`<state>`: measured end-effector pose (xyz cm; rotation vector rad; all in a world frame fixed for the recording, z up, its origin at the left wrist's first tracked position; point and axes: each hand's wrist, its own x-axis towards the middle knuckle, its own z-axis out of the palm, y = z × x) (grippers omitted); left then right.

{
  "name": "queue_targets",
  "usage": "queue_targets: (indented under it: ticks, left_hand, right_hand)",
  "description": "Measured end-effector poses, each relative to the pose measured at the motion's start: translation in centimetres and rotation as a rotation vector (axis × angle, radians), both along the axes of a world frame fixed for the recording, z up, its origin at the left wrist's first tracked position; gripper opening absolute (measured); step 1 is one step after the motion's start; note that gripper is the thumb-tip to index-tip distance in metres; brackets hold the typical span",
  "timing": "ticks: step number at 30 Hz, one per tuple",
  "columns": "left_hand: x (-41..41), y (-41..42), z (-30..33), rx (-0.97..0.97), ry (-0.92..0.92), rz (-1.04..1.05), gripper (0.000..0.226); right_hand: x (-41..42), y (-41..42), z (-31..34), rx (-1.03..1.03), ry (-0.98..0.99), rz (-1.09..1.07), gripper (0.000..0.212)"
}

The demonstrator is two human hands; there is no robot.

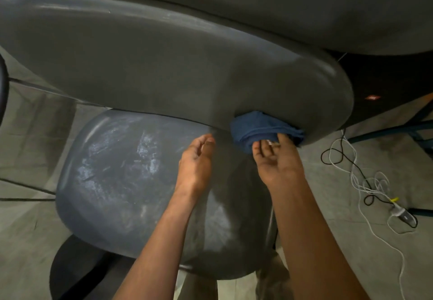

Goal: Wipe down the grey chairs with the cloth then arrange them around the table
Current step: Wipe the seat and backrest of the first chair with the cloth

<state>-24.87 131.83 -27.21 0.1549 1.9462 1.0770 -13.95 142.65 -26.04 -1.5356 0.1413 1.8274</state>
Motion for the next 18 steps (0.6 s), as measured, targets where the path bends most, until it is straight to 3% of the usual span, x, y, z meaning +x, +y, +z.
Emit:
queue_targets:
  ticks: [4,9,14,18]
  left_hand:
    - [0.4,0.7,0.5,0.042,-0.012,0.012,0.029]
    - [2.6,1.8,2.3,0.218,0.033,-0.007,0.012]
    - [5.2,2.4,2.8,0.267,-0.191,-0.054,0.024]
    - [5.9,2.4,2.6,0.192,-0.364,0.051,0.034]
  right_hand:
    - [2.5,-2.3,4.7,0.440,-0.312,0.151,0.024]
    - [4.3,-3.3,5.9,0.733,-0.710,0.653,0.028]
    - [3.9,-2.4,6.4,0.964,-0.764,0.910,0.047]
    - [2.3,-3.3,6.5,1.075,-0.885,1.021,0.037]
